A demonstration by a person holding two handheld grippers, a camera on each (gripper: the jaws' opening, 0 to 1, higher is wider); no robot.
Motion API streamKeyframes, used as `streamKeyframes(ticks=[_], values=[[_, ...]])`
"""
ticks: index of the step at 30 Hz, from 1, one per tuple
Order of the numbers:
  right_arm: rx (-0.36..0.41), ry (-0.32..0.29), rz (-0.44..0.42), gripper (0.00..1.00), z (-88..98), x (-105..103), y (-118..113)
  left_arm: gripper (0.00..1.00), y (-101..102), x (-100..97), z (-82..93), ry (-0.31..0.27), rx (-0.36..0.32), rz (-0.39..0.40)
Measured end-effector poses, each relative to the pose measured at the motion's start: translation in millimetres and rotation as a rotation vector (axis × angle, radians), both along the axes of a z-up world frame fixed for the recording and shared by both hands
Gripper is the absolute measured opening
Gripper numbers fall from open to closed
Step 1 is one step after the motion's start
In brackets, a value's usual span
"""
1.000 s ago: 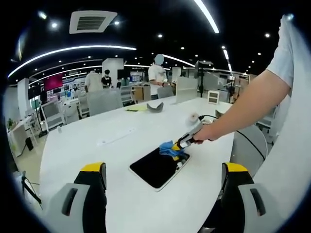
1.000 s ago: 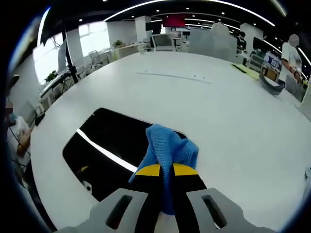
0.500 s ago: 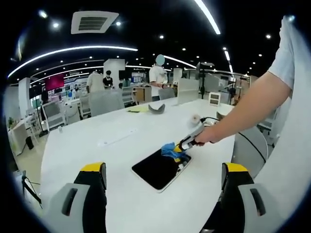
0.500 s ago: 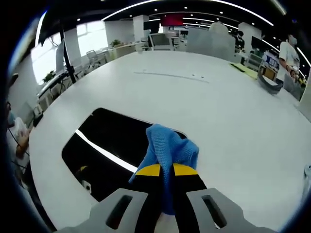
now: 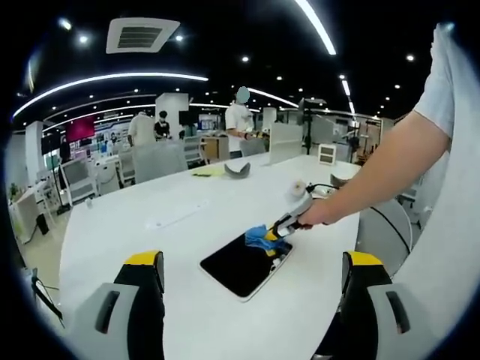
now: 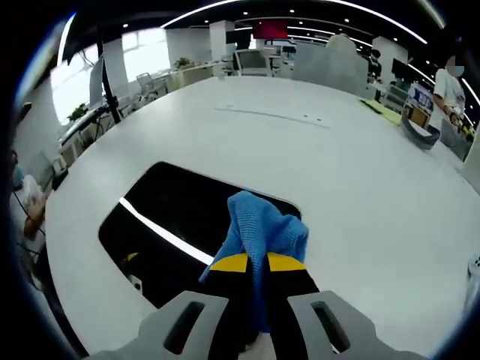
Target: Wipe the mirror surface with the cleaning cloth until all visible marks leave the cleaned area.
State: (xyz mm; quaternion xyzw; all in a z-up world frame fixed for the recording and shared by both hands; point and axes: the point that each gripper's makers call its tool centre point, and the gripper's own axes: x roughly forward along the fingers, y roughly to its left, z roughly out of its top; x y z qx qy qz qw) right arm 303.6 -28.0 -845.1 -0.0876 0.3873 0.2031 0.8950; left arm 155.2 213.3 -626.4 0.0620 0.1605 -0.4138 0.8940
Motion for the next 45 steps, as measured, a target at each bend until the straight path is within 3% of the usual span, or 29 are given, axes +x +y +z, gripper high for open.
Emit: streamKeyframes(ticks=[18,26,33,45], values=[[0.029,-0.005,0.017,0.02,0.2,-2.8,28.8,1.00,4.3,-3.3,6.5,0.007,-0.031,-0.007],[0.067,0.042,0.007,0.02,0.5,-2.4,43.6,1.00,5.6,-3.7,5.2,-0.001,-0.019,-0.021],[0.071,0.010,-0.006,0.02,0.5,-0.2,65.0,1.00,9.7,-7.8,-0.8,0.009,-0.014,-0.029],[0.080,0.006,0.024,0.02,0.1,0.0,91.9,1.00,10.0,-4.8,-5.1,0.029,-0.023,-0.045]])
